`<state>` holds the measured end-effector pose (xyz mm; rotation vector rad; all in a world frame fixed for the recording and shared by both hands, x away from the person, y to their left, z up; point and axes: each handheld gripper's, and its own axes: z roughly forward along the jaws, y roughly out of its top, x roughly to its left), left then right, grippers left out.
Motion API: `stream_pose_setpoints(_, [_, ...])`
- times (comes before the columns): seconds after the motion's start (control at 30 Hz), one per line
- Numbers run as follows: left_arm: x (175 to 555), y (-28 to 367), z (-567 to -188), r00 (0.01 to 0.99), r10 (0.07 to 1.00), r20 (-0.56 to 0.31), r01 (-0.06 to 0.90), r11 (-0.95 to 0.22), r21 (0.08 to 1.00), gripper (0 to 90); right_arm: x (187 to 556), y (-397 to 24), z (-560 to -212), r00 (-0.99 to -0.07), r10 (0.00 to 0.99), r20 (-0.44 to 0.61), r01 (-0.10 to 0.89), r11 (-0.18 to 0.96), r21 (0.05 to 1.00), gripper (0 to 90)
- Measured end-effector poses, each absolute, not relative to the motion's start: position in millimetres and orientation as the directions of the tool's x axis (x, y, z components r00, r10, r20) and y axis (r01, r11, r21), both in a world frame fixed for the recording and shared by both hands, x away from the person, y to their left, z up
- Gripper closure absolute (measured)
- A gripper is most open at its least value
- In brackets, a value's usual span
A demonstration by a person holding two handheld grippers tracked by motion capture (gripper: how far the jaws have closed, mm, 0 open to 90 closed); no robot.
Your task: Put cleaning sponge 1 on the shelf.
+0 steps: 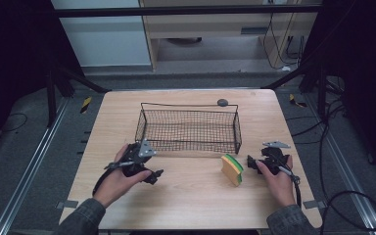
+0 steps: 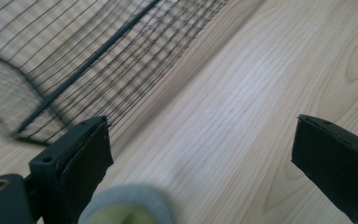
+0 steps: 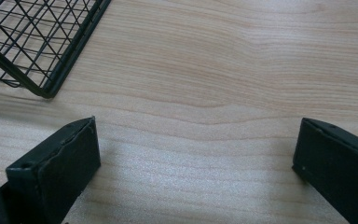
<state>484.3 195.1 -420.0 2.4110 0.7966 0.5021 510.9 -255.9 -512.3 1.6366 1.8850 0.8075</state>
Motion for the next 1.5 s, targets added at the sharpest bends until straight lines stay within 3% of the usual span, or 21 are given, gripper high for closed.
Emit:
stream_pose_setpoints(0.17, [485.1,220.8,-402.4,0.728,0.645,0.233,0.462,-0.713,0.527,4.0,510.4,-257.2,-512.4,-0.157,0.988,0.000,0.683,0.108,0.723,0.7])
stream_pose_setpoints(0.5, [492.0,247.3,-394.4,0.695,0.707,0.133,0.607,-0.675,0.419,7.9,509.9,-257.8,-512.5,-0.165,0.986,0.001,0.681,0.114,0.724,0.8])
stream_pose_setpoints(0.83, [492.5,251.8,-390.5,0.702,0.705,0.102,0.644,-0.689,0.331,8.8,508.8,-258.2,-512.2,-0.175,0.985,0.003,0.683,0.119,0.721,0.8])
stream_pose_setpoints(1.13, [502.5,259.4,-403.0,0.691,0.721,0.047,0.684,-0.673,0.280,27.6,508.6,-258.1,-512.2,-0.173,0.985,0.003,0.683,0.118,0.721,0.8])
stream_pose_setpoints(1.17, [503.9,260.2,-404.0,0.692,0.721,0.042,0.686,-0.674,0.273,34.6,508.6,-258.1,-512.2,-0.174,0.985,0.003,0.683,0.118,0.721,0.8])
stream_pose_setpoints(1.27, [505.7,260.9,-408.5,0.687,0.726,0.026,0.697,-0.669,0.258,41.7,508.6,-258.1,-512.2,-0.174,0.985,0.003,0.683,0.118,0.721,0.8])
stream_pose_setpoints(1.5, [507.2,260.5,-419.8,0.682,0.731,0.003,0.711,-0.665,0.228,51.1,508.6,-258.1,-512.2,-0.175,0.985,0.002,0.683,0.119,0.721,0.8])
